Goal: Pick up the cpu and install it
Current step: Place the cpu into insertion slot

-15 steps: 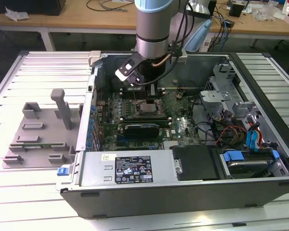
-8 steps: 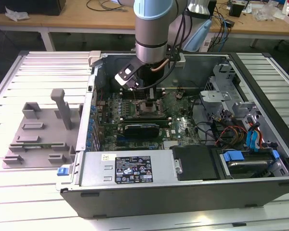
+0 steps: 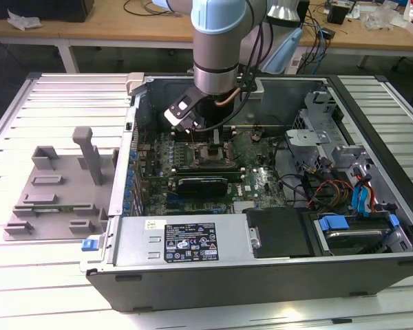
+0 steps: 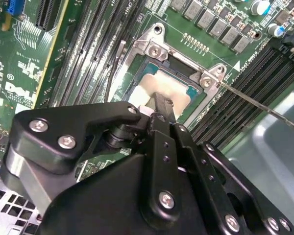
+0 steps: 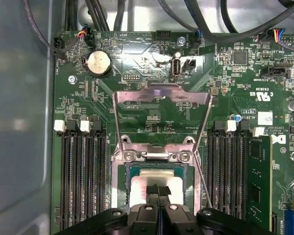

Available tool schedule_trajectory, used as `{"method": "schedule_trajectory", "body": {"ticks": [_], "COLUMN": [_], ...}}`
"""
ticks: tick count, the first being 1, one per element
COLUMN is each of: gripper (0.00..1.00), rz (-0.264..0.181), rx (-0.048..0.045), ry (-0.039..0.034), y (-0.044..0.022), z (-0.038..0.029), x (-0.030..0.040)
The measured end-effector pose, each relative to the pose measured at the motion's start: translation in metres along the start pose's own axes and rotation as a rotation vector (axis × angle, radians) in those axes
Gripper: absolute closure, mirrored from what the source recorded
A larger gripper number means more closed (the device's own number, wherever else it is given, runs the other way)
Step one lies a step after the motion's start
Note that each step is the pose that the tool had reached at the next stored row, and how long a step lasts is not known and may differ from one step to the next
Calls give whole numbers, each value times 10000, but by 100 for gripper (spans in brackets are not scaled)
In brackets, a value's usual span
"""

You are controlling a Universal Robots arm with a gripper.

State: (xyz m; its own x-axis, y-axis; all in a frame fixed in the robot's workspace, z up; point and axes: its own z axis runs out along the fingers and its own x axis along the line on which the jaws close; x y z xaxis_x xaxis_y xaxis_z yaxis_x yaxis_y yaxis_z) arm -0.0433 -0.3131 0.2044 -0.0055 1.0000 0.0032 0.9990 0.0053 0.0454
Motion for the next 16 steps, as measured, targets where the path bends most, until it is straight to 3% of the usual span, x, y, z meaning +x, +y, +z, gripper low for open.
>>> {"method": "schedule_trajectory", "body": {"ticks": [6, 10, 12, 16], "gripper": [89, 89, 89, 89], "rz": [1, 1, 1, 0], "rx": [-11, -4, -4, -4], "ry": [19, 8, 8, 5], "y": [2, 12, 16, 17], "z": [-1, -244, -321, -352], "x": [3, 2, 2, 2]}}
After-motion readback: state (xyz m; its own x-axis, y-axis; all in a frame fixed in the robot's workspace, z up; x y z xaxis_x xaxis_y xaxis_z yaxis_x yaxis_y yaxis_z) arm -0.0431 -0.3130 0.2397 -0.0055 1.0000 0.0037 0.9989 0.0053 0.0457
